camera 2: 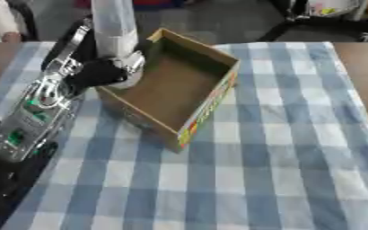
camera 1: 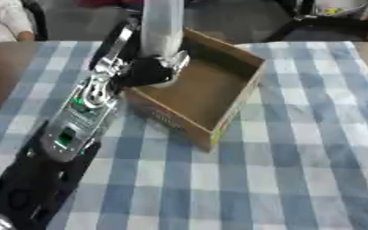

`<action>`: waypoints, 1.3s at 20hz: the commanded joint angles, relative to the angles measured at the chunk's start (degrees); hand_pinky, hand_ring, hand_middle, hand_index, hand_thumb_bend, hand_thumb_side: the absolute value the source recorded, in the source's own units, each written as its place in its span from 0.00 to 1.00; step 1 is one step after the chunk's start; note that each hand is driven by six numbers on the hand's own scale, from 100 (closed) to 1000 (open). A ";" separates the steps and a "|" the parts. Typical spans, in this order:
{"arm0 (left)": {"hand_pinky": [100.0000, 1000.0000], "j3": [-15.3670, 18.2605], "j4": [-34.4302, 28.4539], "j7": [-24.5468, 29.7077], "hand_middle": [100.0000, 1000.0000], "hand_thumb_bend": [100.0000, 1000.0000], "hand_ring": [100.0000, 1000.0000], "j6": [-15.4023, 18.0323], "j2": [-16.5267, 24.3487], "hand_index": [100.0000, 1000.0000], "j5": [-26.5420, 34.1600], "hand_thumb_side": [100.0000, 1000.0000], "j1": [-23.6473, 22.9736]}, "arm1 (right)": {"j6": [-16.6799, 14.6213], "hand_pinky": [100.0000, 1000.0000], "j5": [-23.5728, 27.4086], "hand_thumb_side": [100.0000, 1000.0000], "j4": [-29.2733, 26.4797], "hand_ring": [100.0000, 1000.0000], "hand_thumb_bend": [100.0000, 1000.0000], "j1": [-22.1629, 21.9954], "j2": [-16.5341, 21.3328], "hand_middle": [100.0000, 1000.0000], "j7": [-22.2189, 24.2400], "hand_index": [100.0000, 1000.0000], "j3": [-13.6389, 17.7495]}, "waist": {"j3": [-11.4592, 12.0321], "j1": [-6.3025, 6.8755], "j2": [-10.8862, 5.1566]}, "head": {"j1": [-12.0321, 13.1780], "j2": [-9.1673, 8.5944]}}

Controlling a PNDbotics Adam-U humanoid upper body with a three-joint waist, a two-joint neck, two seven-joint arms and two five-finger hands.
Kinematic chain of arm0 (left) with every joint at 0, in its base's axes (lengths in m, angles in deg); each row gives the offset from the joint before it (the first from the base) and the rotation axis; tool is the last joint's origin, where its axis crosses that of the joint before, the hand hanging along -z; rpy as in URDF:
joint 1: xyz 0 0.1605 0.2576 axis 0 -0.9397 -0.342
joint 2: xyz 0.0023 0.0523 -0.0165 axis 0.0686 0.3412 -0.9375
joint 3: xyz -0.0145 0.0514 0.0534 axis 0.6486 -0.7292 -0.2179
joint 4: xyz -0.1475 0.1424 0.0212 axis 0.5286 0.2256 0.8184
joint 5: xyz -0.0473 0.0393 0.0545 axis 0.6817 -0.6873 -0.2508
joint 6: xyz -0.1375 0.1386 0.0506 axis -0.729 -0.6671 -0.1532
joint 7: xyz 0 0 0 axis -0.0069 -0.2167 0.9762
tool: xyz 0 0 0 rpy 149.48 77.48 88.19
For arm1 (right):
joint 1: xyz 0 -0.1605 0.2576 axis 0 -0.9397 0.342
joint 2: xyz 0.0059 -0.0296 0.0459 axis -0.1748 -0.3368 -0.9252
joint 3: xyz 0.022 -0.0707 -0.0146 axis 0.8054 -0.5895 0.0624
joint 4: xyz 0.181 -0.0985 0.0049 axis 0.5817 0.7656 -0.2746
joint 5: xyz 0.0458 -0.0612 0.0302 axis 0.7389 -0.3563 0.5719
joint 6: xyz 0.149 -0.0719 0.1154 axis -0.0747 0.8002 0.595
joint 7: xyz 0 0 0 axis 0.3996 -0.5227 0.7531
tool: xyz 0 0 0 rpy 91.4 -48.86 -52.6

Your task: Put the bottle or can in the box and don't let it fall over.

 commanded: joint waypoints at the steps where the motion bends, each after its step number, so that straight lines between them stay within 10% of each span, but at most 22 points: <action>1: 1.00 1.50 3.97 -1.53 0.58 0.16 0.49 1.21 -0.85 0.06 -1.45 0.00 3.17 | -0.09 0.76 0.41 0.72 -0.96 0.89 0.00 0.88 1.33 1.00 0.38 0.86 -0.19 | -0.57 -0.06 -0.91 | 1.03 -1.27; 9: 1.00 4.42 15.49 -5.96 0.64 0.13 0.51 5.03 -3.90 0.12 -3.81 0.00 8.16 | 0.01 0.76 0.43 0.72 -0.96 0.89 0.00 1.59 0.83 1.00 0.96 0.86 -0.77 | -2.32 0.08 -0.21 | 2.61 -2.17; 12: 1.00 4.48 17.25 -5.06 0.80 0.73 0.60 6.53 -3.94 0.73 -5.13 0.04 8.48 | 0.07 0.76 0.34 0.72 -0.92 0.89 0.00 1.71 0.74 1.00 1.07 0.86 -0.83 | -2.44 0.18 -0.11 | 2.63 -2.18; 14: 1.00 4.76 17.79 -4.24 0.81 0.82 0.61 7.02 -3.65 0.87 -7.39 0.16 8.18 | 0.08 0.76 0.34 0.72 -0.90 0.89 0.00 1.73 0.74 1.00 1.02 0.86 -0.77 | -2.38 0.24 -0.08 | 2.47 -2.10; 26: 1.00 5.56 17.45 -3.53 0.78 0.82 0.60 6.33 -2.57 0.87 -9.74 0.19 6.20 | 0.08 0.76 0.33 0.72 -0.80 0.89 0.00 1.36 0.75 1.00 0.69 0.86 -0.54 | -1.60 -0.05 -0.34 | 1.72 -1.56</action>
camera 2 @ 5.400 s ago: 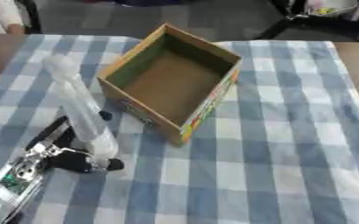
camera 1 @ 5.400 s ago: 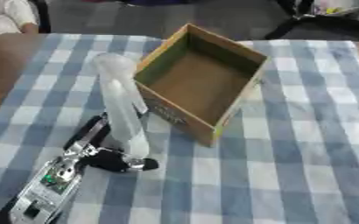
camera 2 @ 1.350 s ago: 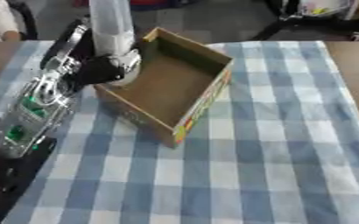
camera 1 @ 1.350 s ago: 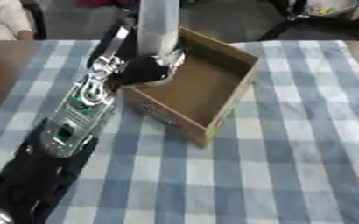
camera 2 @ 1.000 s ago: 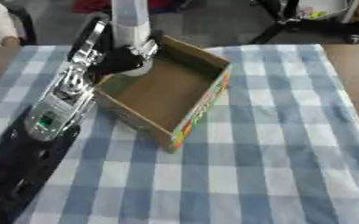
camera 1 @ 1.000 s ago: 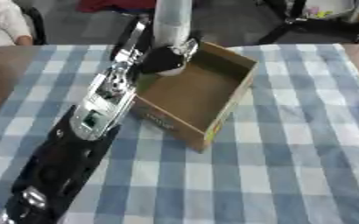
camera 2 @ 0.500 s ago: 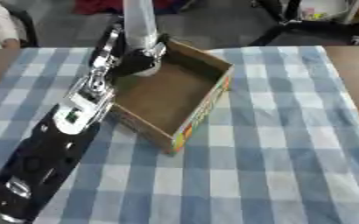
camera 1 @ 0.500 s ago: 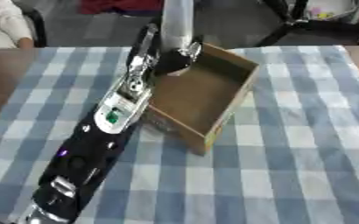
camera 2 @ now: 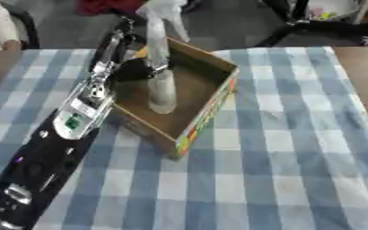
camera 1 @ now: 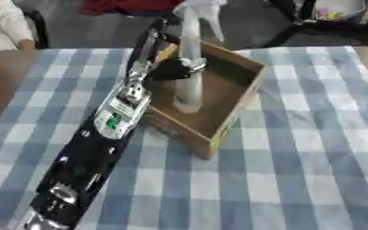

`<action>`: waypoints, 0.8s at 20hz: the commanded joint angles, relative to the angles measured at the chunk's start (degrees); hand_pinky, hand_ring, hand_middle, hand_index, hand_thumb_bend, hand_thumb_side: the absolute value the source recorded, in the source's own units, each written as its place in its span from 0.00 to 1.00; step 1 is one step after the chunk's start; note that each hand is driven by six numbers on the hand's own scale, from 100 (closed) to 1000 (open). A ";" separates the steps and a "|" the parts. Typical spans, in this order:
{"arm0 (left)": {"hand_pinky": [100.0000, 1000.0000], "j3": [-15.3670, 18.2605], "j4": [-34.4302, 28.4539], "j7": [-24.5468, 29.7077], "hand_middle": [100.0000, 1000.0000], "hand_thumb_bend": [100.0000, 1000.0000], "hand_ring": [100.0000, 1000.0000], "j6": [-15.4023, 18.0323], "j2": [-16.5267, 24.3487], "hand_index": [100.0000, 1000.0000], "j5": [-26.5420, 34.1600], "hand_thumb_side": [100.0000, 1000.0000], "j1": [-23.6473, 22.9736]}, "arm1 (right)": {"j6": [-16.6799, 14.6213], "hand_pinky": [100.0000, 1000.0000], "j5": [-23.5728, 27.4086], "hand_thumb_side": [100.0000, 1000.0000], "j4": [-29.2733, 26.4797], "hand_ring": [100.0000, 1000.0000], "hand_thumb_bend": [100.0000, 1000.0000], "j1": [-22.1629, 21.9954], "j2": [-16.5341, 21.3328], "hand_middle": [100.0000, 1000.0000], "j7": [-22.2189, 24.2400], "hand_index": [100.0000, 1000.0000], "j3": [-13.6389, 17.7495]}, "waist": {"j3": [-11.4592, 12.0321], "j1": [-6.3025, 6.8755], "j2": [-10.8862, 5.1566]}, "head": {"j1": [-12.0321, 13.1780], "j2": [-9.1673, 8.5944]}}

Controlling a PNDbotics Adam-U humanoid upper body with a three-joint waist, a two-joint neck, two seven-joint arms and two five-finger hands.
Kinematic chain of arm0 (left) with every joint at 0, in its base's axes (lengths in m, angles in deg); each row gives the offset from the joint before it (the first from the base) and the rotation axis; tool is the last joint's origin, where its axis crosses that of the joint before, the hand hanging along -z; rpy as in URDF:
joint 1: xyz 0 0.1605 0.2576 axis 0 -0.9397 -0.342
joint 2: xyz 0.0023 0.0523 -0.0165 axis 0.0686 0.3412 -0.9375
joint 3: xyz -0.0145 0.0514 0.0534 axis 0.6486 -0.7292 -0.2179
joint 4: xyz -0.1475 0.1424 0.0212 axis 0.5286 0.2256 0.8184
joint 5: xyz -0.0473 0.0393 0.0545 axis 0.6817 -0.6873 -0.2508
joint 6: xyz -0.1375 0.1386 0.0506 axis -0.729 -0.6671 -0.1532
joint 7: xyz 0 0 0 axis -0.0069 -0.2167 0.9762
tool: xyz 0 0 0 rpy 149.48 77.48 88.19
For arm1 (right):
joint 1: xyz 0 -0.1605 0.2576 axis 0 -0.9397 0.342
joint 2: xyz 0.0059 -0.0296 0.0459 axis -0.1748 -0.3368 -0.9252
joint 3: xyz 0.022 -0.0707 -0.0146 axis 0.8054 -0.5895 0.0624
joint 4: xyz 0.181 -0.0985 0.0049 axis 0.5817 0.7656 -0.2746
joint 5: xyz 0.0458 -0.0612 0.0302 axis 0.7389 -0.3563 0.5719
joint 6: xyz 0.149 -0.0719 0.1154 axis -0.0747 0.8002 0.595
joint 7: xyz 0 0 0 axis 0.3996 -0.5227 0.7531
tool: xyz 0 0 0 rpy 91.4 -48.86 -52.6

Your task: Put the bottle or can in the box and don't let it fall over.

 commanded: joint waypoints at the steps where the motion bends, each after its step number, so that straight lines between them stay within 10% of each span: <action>1: 1.00 0.48 -2.02 0.06 0.78 0.82 0.60 -0.37 1.89 0.86 0.66 0.19 0.07 | -0.16 0.76 0.32 0.72 -0.79 0.89 0.00 0.34 0.85 1.00 -0.20 0.86 0.47 | 0.27 -0.22 -1.32 | -0.36 -0.03; 16: 1.00 2.43 -20.39 -1.42 0.76 0.77 0.59 -4.54 9.61 0.82 7.78 0.23 -12.73 | -0.49 0.76 0.88 0.70 -1.17 0.89 0.00 -0.35 1.86 1.00 -0.95 0.86 1.18 | 2.48 -0.84 -2.70 | -1.97 0.81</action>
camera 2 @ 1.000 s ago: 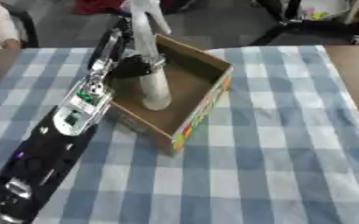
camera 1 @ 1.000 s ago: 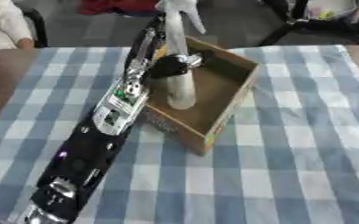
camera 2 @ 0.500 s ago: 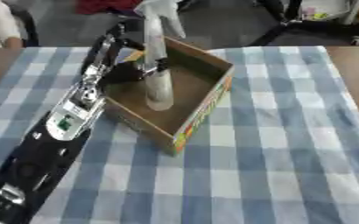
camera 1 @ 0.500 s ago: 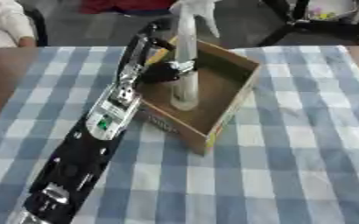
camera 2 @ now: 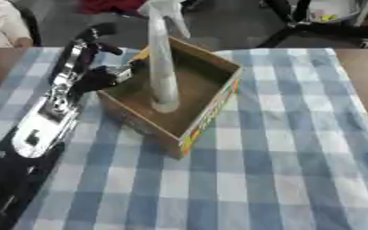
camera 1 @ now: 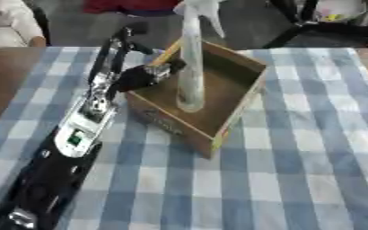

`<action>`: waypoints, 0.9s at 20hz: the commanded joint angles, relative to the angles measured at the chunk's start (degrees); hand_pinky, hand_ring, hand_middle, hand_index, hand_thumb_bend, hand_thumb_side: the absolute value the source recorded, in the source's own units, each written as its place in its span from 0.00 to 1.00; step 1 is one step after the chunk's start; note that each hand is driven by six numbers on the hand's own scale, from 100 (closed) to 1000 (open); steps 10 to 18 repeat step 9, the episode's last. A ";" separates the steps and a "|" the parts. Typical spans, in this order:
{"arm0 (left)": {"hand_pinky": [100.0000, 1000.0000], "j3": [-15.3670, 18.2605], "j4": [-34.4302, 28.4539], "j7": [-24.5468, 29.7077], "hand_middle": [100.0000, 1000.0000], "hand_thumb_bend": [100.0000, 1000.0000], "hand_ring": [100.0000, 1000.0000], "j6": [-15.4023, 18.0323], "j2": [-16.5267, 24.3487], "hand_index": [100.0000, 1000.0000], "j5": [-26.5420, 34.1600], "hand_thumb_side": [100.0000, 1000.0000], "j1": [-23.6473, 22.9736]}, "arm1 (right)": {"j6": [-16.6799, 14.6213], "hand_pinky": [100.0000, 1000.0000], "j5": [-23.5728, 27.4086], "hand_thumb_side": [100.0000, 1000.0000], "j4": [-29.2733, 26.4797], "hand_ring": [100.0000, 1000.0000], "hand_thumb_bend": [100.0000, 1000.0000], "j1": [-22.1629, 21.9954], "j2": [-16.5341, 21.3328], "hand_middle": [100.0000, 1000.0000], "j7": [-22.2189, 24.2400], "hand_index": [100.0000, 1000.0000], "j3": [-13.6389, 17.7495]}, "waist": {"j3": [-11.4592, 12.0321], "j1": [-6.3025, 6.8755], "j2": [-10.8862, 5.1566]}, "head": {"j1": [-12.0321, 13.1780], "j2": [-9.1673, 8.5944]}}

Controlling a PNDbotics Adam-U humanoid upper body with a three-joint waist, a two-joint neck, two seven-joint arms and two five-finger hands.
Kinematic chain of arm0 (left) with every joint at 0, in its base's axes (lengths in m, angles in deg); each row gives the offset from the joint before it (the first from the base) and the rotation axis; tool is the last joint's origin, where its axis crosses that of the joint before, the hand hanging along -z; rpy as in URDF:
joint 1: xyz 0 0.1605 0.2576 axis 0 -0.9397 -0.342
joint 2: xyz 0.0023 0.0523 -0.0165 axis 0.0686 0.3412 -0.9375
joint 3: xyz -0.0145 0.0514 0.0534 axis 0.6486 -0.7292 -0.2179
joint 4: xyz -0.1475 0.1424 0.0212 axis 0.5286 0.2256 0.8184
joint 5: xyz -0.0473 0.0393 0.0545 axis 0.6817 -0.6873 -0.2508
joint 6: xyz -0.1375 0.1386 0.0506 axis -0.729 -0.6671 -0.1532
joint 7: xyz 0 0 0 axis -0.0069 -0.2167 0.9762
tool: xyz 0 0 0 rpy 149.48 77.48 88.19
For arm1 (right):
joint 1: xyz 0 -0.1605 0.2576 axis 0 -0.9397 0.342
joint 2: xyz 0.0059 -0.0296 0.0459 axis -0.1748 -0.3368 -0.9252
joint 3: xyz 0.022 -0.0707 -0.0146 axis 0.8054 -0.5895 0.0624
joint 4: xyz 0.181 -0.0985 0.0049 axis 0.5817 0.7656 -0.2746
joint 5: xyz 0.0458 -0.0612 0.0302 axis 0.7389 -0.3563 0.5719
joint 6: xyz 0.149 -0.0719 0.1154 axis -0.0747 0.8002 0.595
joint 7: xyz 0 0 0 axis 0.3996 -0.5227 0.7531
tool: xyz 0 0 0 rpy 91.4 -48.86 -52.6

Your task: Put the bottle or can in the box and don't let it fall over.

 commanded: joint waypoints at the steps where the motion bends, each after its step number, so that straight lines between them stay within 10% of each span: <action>1: 1.00 1.28 -5.33 -0.39 0.76 0.77 0.59 -0.73 3.46 0.82 2.13 0.23 -1.42 | -0.20 0.76 0.49 0.70 -1.21 0.89 0.00 0.15 1.83 1.00 -0.30 0.86 0.52 | 0.31 -0.36 -1.74 | -0.40 0.18; 18: 1.00 3.46 -12.96 -0.30 0.76 0.76 0.59 -2.06 6.59 0.83 5.96 0.23 -9.13 | -0.39 0.76 0.51 0.70 -1.45 0.89 0.00 -0.39 1.97 1.00 -0.69 0.86 0.85 | 1.38 -1.14 -2.09 | -0.93 0.76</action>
